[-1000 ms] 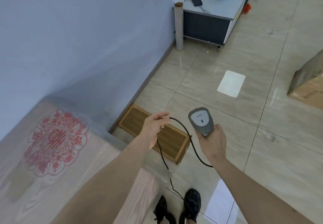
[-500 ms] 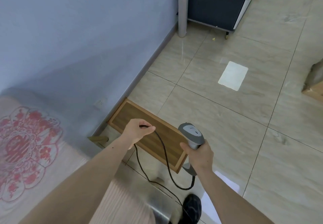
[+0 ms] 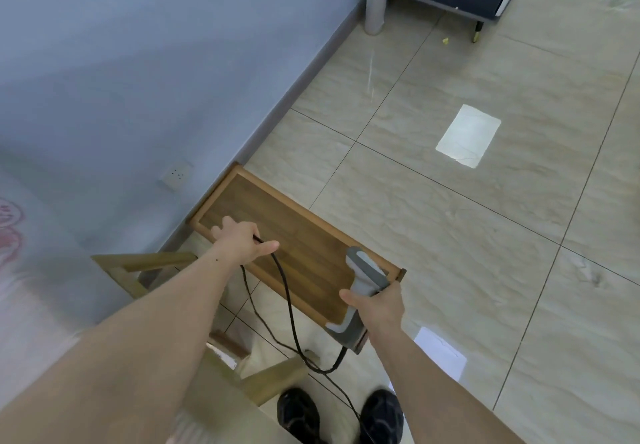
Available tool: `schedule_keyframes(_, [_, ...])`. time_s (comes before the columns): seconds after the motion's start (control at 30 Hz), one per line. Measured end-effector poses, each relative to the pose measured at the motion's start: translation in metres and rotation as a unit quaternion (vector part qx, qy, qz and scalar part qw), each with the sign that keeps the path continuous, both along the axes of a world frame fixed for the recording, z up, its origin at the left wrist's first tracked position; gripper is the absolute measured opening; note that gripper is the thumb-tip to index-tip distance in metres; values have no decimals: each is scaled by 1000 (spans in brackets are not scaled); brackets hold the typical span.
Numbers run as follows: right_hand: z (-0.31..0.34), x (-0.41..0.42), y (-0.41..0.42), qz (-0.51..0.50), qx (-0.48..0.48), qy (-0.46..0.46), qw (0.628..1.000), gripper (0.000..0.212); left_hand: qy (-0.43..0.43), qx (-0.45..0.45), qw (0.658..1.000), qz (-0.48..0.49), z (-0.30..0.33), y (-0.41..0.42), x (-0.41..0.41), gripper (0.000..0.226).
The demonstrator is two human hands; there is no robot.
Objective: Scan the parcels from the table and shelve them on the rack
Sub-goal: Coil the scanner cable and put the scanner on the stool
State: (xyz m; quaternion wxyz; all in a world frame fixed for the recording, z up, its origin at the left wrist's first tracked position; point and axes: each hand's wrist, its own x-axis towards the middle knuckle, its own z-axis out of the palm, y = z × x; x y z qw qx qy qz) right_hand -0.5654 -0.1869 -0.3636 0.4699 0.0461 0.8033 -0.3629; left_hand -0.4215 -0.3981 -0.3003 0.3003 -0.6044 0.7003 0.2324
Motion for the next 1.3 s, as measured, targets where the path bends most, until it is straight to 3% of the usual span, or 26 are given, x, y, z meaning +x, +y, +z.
schedule_keyframes(0.3, [-40, -3, -19, 44, -23, 46, 998, 75, 4, -19, 995, 98, -68, -11, -4, 51])
schedule_keyframes(0.47, [-54, -11, -20, 55, -3, 47, 997, 74, -6, -52, 996, 69, -88, -9, 2, 48])
schedule_keyframes(0.6, [-58, -13, -12, 71, 4, 68, 995, 71, 36, -37, 994, 98, -97, -5, 0, 45])
schedule_keyframes(0.9, [-61, 0, -9, 120, 61, 145, 980, 90, 47, -17, 995, 85, -102, -7, -2, 51])
schedule_keyframes(1.3, [-59, 5, -8, 151, 119, 156, 969, 99, 40, 5, 997, 68, -109, -11, -2, 49])
